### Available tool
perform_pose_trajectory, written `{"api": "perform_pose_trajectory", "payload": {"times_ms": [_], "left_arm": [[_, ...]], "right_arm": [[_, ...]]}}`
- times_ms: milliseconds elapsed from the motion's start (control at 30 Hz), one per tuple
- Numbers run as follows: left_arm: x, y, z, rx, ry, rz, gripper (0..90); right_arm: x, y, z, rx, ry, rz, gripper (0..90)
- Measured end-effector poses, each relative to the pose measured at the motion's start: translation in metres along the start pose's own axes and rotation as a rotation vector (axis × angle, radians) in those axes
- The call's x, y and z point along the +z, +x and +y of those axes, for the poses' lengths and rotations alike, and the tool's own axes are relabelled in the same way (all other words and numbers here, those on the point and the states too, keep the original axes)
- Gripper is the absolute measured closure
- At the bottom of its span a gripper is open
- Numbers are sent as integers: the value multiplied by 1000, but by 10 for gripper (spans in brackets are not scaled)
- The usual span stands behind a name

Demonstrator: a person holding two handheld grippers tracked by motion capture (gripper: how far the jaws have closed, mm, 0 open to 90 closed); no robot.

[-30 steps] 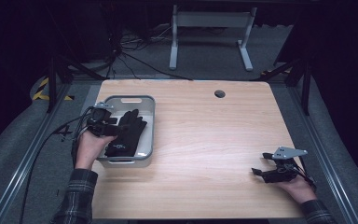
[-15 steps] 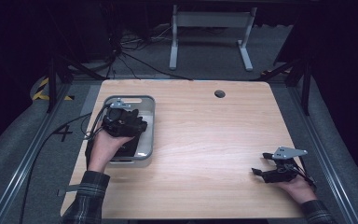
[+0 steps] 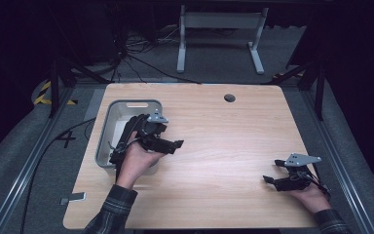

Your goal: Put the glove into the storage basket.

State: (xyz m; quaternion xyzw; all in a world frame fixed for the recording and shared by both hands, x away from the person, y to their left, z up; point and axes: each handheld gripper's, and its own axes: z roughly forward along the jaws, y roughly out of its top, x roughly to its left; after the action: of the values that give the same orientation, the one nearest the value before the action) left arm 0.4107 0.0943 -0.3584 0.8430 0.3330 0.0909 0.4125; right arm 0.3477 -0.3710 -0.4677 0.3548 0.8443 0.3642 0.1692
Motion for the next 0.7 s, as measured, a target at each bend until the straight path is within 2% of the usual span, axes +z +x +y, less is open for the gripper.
{"api": "perform_pose_trajectory", "payload": {"times_ms": [100, 200, 267, 300, 567, 700], "left_arm": [[6, -6, 1, 14, 6, -11, 167], [16, -20, 2, 32, 8, -41, 168], [18, -22, 2, 35, 8, -46, 168], [24, -29, 2, 39, 6, -61, 168], [50, -56, -3, 81, 30, -94, 169], [59, -65, -6, 85, 33, -110, 172]], "right_arm": [[0, 0, 0, -1, 0, 0, 170], [0, 0, 0, 0, 0, 0, 170], [0, 0, 0, 0, 0, 0, 170], [0, 0, 0, 0, 0, 0, 170], [0, 0, 0, 0, 0, 0, 170], [0, 0, 0, 0, 0, -1, 170]]}}
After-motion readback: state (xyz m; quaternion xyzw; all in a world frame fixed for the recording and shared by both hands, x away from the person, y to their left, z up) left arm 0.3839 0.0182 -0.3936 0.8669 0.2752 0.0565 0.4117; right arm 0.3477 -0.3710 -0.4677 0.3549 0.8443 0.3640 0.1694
